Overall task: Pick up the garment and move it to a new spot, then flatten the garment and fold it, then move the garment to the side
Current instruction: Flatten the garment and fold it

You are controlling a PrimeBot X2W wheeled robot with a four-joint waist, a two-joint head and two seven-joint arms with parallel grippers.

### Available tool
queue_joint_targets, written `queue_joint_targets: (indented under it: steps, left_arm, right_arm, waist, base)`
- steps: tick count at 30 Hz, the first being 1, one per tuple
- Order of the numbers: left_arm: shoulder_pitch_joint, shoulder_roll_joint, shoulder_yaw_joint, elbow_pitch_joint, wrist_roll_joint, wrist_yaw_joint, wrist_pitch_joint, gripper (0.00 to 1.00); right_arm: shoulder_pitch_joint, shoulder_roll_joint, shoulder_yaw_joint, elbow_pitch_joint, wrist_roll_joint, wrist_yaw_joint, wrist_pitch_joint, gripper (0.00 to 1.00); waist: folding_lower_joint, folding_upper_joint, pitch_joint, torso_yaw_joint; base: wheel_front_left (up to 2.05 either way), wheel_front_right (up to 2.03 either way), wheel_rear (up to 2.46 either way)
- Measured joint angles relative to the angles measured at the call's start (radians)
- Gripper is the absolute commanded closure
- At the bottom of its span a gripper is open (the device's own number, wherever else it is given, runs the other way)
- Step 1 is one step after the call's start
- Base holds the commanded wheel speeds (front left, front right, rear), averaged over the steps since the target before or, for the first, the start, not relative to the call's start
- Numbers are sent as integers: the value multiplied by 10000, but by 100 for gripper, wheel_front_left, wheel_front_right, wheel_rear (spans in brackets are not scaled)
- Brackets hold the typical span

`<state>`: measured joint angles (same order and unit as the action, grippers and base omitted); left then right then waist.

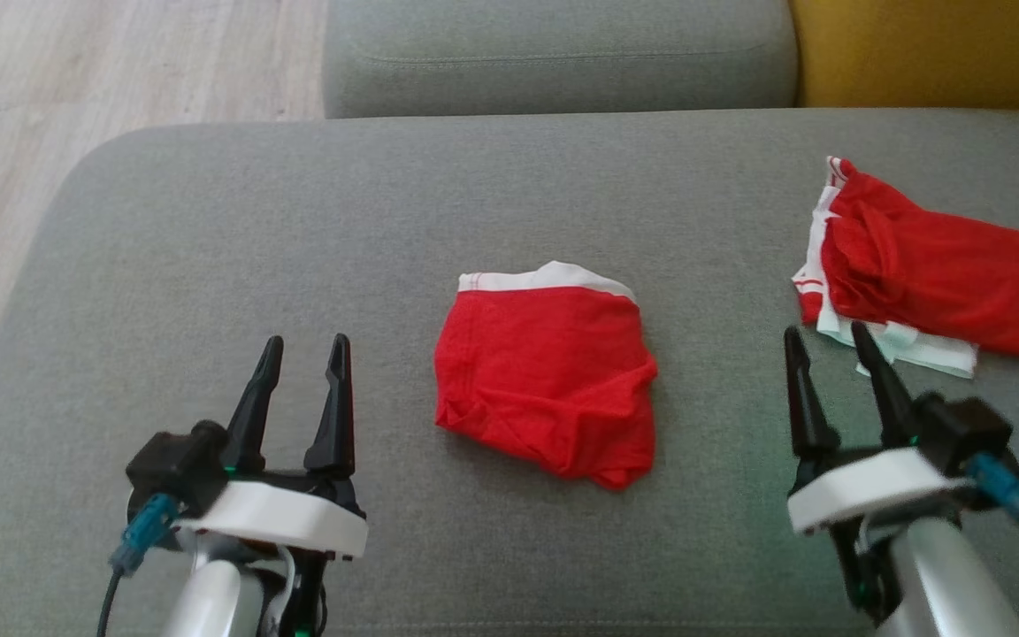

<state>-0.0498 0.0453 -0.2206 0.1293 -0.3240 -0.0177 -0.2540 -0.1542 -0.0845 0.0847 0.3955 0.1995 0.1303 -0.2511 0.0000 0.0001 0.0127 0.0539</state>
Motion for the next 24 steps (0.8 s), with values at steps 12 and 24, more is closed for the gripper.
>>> queue_joint_targets:
  steps: [12,24]
  left_arm:
    - [21,0,-343,17,-23,-100,0,0]
    - [-500,-2,-777,150,-148,-102,0,0]
  right_arm:
    - [698,316,-242,-777,-581,0,8,100]
    - [-537,324,1402,-272,-876,0,48,100]
  waist:
    - [0,0,222,55]
    - [0,0,988,1267]
  base:
    - [0,0,0]
    - [0,0,0]
